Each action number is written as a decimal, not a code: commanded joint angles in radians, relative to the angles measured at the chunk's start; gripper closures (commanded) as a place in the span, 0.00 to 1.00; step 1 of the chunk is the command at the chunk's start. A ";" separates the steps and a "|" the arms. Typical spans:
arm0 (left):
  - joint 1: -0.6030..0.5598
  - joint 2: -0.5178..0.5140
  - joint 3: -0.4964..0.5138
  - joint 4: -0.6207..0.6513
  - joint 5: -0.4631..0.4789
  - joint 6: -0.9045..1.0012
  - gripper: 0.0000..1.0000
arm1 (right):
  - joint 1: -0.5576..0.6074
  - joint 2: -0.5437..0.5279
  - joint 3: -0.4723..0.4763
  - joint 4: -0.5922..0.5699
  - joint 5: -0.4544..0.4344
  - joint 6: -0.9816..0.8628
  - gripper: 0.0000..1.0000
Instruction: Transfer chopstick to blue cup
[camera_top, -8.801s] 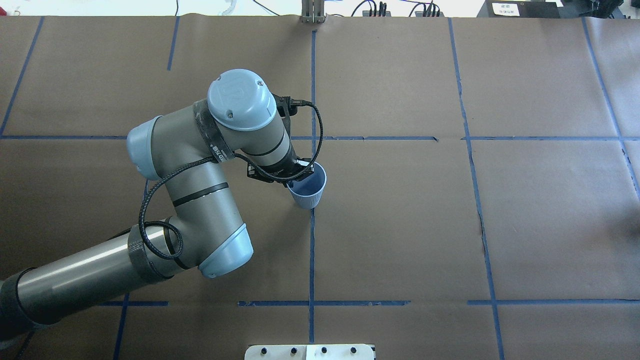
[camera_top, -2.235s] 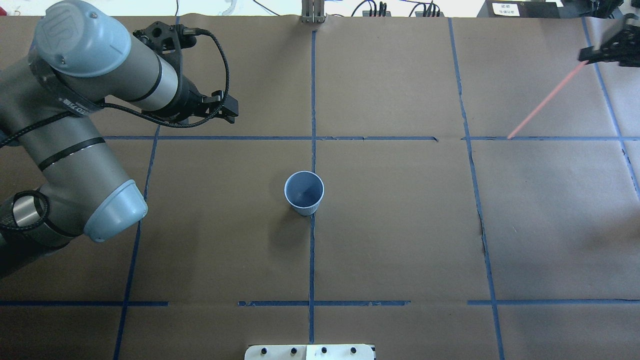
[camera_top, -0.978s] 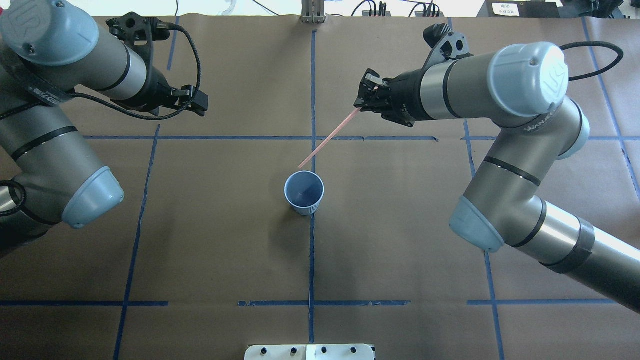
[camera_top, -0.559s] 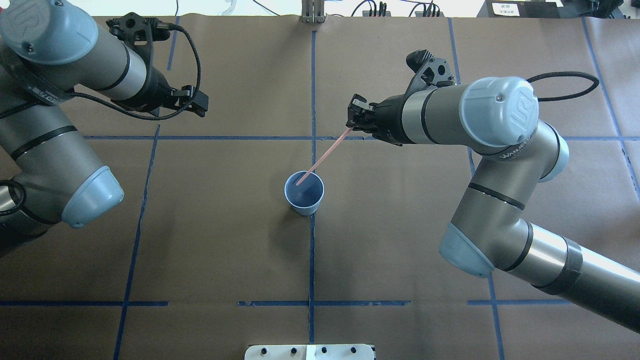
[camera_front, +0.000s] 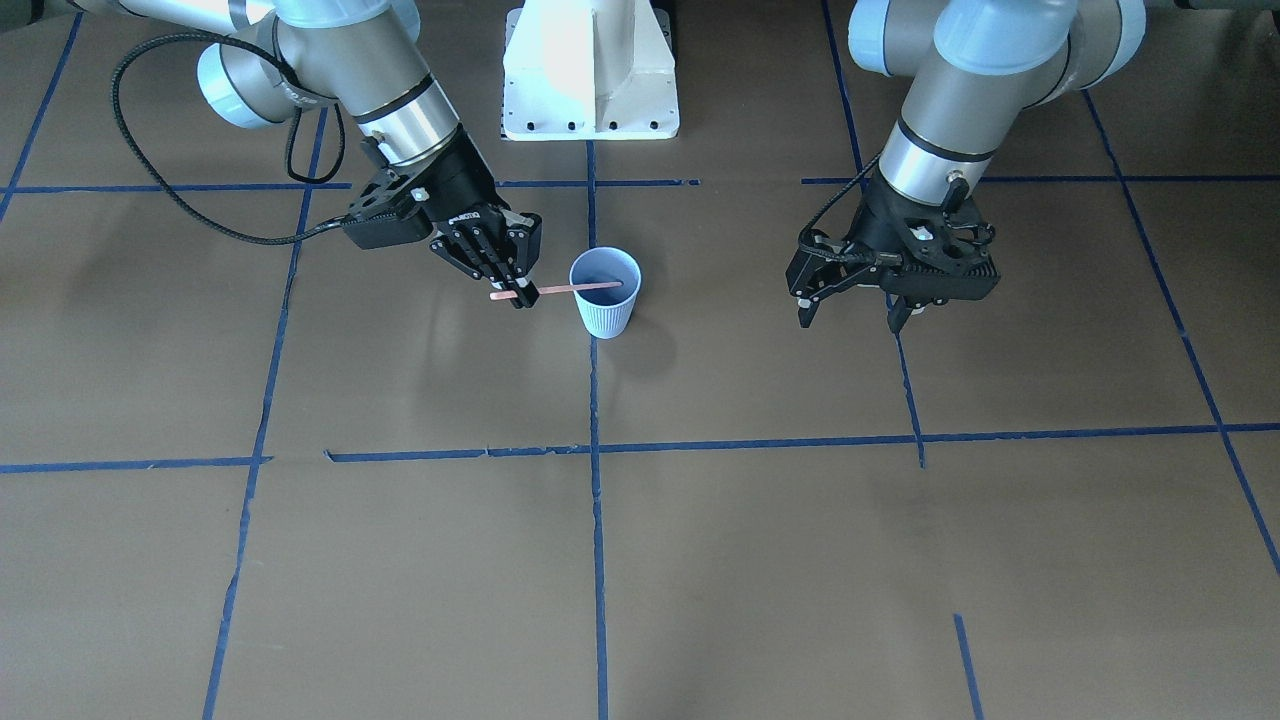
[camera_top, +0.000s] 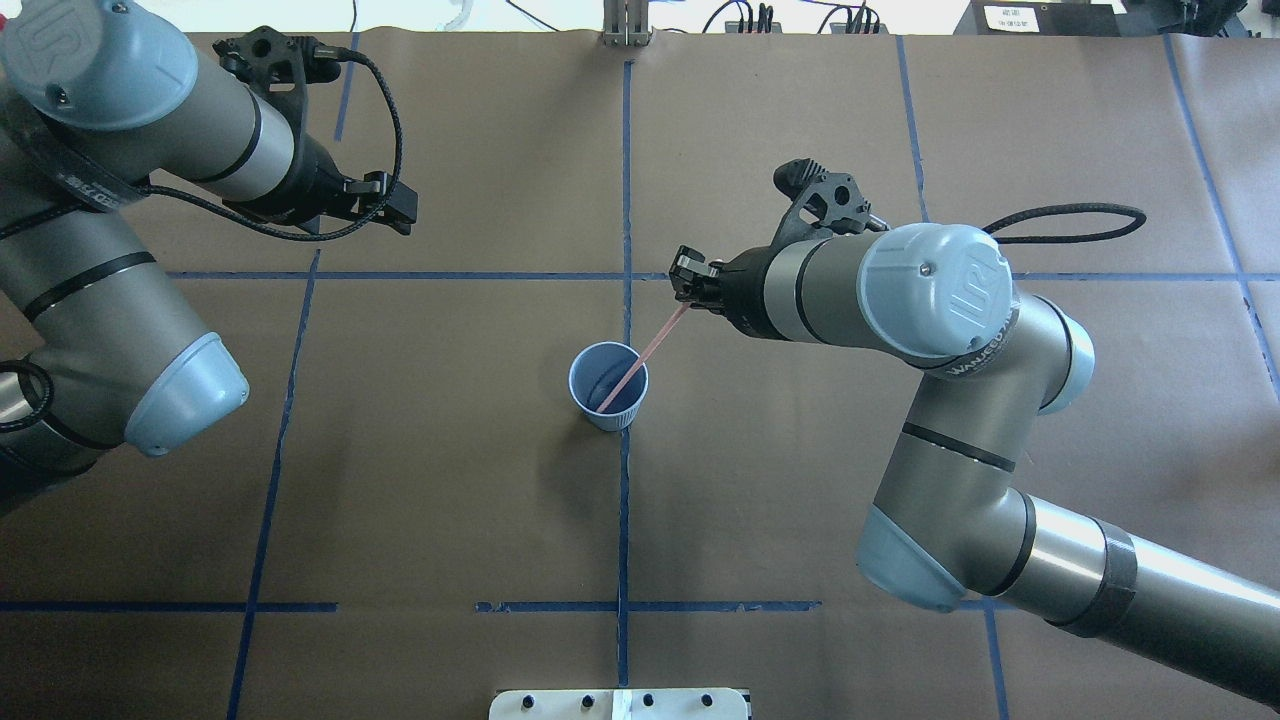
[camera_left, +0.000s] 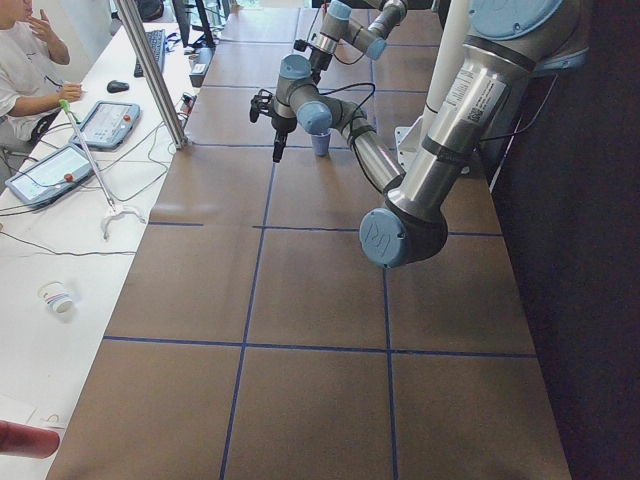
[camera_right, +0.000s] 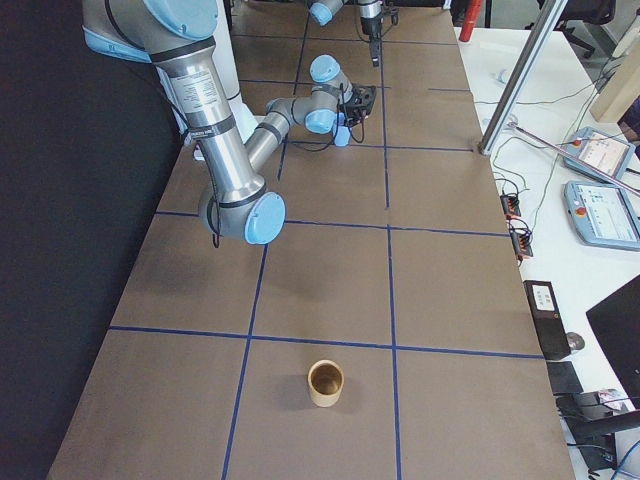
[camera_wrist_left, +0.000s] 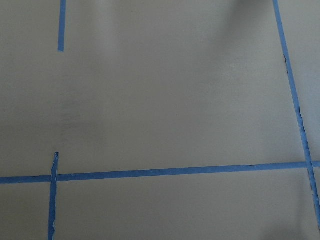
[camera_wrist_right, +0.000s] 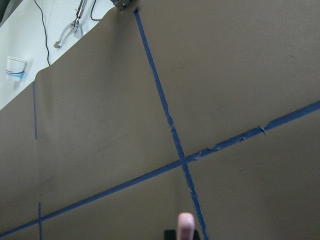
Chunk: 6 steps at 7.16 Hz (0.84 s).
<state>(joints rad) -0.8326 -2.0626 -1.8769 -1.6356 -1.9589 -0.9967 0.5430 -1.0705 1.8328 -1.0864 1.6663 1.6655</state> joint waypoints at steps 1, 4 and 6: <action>0.001 -0.001 -0.001 -0.001 0.000 -0.002 0.00 | -0.011 0.004 0.005 -0.003 -0.014 -0.001 0.00; -0.025 0.004 0.001 0.006 -0.030 0.059 0.00 | 0.027 -0.105 0.106 -0.004 0.015 -0.009 0.00; -0.089 0.076 0.002 0.011 -0.089 0.263 0.00 | 0.203 -0.283 0.109 -0.003 0.230 -0.253 0.00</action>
<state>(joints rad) -0.8825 -2.0256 -1.8755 -1.6266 -2.0091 -0.8423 0.6456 -1.2491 1.9370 -1.0903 1.7739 1.5512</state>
